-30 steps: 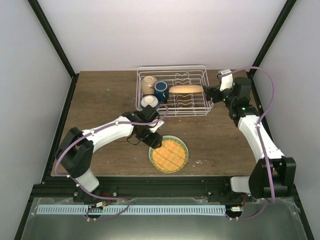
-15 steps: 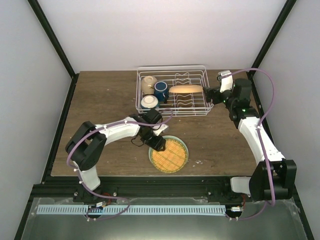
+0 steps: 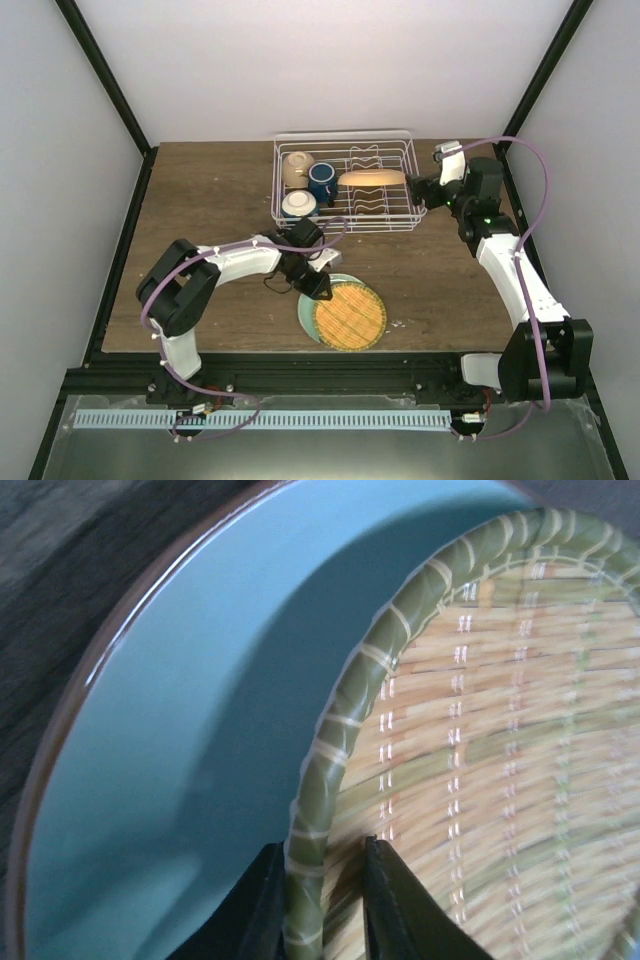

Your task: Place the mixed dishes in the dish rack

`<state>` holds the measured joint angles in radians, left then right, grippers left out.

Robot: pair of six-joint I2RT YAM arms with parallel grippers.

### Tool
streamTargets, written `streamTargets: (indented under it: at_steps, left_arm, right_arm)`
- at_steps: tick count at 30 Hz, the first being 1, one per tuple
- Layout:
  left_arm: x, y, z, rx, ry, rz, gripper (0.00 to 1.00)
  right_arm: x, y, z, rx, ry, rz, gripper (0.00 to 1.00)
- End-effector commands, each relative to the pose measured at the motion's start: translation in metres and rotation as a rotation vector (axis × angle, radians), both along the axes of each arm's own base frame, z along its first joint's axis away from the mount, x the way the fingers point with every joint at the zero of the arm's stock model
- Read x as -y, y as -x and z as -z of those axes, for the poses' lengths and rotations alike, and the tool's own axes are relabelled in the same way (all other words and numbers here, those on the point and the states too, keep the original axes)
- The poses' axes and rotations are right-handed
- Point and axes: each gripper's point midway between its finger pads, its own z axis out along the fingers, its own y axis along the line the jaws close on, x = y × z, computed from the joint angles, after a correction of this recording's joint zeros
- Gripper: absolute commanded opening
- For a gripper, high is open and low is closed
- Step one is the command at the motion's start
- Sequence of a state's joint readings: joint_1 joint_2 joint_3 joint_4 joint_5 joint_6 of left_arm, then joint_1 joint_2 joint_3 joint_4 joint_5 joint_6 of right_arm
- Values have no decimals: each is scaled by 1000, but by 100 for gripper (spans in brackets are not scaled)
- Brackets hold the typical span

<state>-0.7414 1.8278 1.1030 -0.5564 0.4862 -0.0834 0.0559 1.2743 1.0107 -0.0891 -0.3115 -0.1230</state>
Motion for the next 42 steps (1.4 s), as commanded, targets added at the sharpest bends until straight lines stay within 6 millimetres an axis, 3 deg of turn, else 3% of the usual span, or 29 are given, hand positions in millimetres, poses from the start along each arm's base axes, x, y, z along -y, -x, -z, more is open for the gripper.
streamTargets:
  at_steps: [1,5,10,15,20,25,32,39,42]
  left_arm:
    - [-11,11,17,-18,-46,20,9]
    - [-10,10,3,-39,21,6,0]
    - [-12,-5,-33,-14,135,-43,0]
    - [-21,-27,-101,111,248,-82,0]
    - [-48,-67,-173,284,328,-193,0]
    - [-69,-94,-216,374,370,-258,0]
    - [-71,-102,-236,407,403,-271,0]
    - [-68,-105,-244,413,427,-275,0]
    - [-68,-105,-246,415,433,-277,0]
  right_arm:
    - [-4,4,-1,3,4,-14,94]
    - [-10,5,2,-44,-48,-32,94]
    - [-20,12,3,-86,-114,-77,95]
    - [-37,25,1,-135,-182,-171,95]
    - [-66,44,3,-230,-281,-359,95]
    - [-87,62,10,-305,-366,-511,94]
    - [-119,82,24,-345,-386,-667,97]
    - [-149,79,63,-465,-370,-717,98]
    - [-160,78,71,-483,-371,-746,96]
